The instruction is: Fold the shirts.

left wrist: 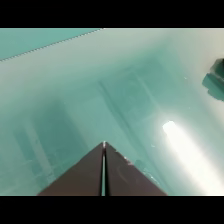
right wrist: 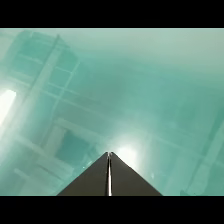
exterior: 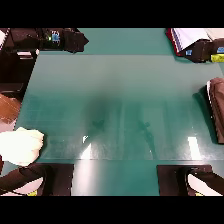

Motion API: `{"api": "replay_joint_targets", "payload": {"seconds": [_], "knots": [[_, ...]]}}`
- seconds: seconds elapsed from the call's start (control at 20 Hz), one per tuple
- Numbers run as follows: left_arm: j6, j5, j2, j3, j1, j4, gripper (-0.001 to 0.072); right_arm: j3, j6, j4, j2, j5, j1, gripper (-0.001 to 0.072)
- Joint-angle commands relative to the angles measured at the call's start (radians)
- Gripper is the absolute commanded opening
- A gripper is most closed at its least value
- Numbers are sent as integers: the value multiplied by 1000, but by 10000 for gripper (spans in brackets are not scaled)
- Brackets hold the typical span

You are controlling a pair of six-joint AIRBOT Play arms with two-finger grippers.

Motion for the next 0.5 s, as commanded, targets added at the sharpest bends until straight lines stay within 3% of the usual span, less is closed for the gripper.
{"api": "replay_joint_targets", "payload": {"seconds": [0.0, 0.45], "knots": [[0, 0, 0, 0, 0, 0, 22, 0, 0, 1, 0, 0, 2, 17], [0, 0, 0, 0, 0, 0, 22, 0, 0, 2, 1, 60, 2, 17]]}}
